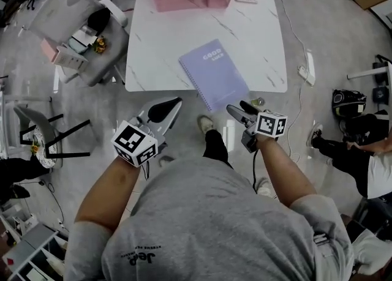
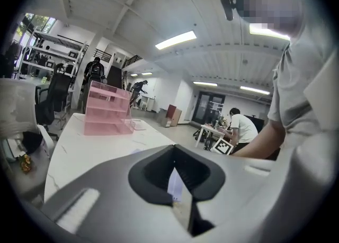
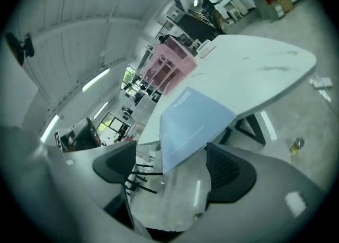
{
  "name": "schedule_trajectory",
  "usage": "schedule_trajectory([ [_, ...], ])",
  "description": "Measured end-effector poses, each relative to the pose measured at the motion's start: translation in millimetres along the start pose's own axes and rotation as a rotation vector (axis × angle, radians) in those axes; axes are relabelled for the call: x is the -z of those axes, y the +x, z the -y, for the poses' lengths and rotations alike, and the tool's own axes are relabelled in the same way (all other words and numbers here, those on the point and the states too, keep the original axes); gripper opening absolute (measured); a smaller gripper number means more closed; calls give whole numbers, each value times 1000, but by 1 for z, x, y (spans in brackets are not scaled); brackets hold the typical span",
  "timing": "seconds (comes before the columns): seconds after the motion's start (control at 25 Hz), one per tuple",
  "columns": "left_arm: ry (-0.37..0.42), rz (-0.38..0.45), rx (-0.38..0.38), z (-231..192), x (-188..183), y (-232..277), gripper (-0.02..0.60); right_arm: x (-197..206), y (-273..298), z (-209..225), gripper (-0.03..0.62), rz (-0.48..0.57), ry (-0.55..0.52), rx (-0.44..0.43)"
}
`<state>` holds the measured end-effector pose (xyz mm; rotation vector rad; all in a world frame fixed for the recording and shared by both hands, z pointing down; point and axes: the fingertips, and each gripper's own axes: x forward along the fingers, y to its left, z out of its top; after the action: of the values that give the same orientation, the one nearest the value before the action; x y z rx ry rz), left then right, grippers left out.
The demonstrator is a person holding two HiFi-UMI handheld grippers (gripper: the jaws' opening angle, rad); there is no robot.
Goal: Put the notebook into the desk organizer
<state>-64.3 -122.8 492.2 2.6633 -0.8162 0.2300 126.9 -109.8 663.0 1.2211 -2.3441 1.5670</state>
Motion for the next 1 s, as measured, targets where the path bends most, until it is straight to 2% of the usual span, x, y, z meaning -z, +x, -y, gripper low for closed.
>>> schedule_trajectory([
  [0.08,-13,-5,-5,-2,2,2,58,-1,12,7,393,18,115,-32],
  [0.16,-22,-12,-12,-4,5,0,58,-1,25,14,393,34,186,-51],
  [0.4,-35,-28,-43,-14,12,-7,58,-3,55,23,390,27,326,-117],
  [0.64,-53,-30,-62,-21,18,-13,58,9,79,28,385,-12,454,-143],
  [0.68,-54,-31,-63,-21,19,-14,58,8,81,29,360,-6,473,-144],
  [0.72,-55,-31,-65,-22,19,-15,58,8,82,30,303,-1,486,-137],
  [0.8,-59,-27,-69,-25,20,-17,58,7,81,30,116,-3,491,-120],
  [0.84,-62,-22,-71,-26,19,-17,58,6,81,27,64,-9,488,-122],
  [1.0,-75,-7,-72,-31,16,-18,58,-3,73,5,32,-26,454,-160],
])
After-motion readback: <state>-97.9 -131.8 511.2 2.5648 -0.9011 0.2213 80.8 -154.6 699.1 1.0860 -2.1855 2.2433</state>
